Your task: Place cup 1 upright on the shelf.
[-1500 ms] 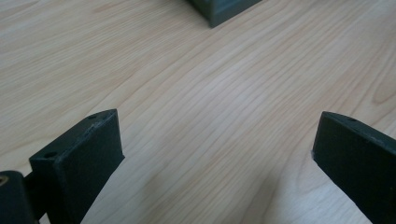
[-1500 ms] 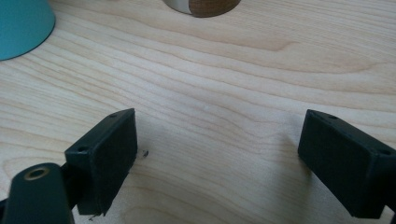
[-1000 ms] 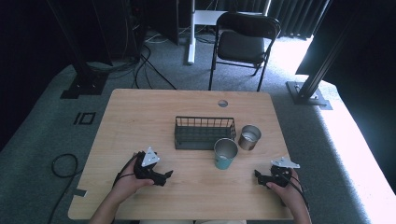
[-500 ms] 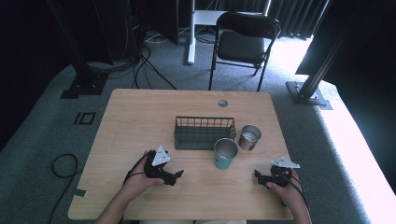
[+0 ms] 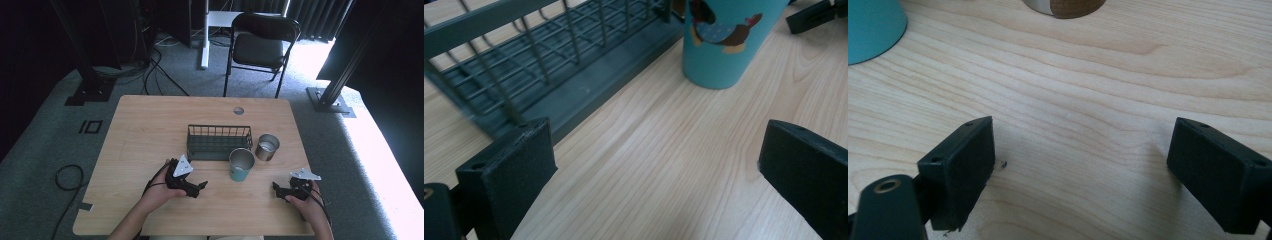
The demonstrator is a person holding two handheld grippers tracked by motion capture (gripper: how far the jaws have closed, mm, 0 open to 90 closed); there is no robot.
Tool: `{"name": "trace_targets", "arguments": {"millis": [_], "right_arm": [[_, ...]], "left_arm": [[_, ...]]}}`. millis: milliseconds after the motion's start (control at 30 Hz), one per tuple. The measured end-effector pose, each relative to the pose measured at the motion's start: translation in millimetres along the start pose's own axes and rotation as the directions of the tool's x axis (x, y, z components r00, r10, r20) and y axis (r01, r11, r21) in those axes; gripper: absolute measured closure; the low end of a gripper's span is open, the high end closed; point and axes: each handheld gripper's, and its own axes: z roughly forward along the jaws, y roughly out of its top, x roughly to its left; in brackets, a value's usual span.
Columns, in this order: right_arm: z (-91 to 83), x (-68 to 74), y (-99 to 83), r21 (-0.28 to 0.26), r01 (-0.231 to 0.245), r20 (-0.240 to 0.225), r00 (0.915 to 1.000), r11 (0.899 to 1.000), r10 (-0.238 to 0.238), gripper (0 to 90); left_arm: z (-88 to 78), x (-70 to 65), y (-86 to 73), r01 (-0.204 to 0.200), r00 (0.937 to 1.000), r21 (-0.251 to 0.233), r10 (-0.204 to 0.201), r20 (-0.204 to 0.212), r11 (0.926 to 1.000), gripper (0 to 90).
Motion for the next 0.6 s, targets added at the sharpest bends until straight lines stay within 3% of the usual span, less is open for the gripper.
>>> {"name": "trace_targets", "arguments": {"millis": [600], "right_arm": [[0.0, 0.0, 0.0, 0.0, 0.0, 0.0, 1.0, 1.0, 0.0, 11.5]], "left_arm": [[30.2, -17.4, 25.2, -0.028, 0.9977, -0.021, 0.03, 0.061, 0.9994, 2.3]]}}
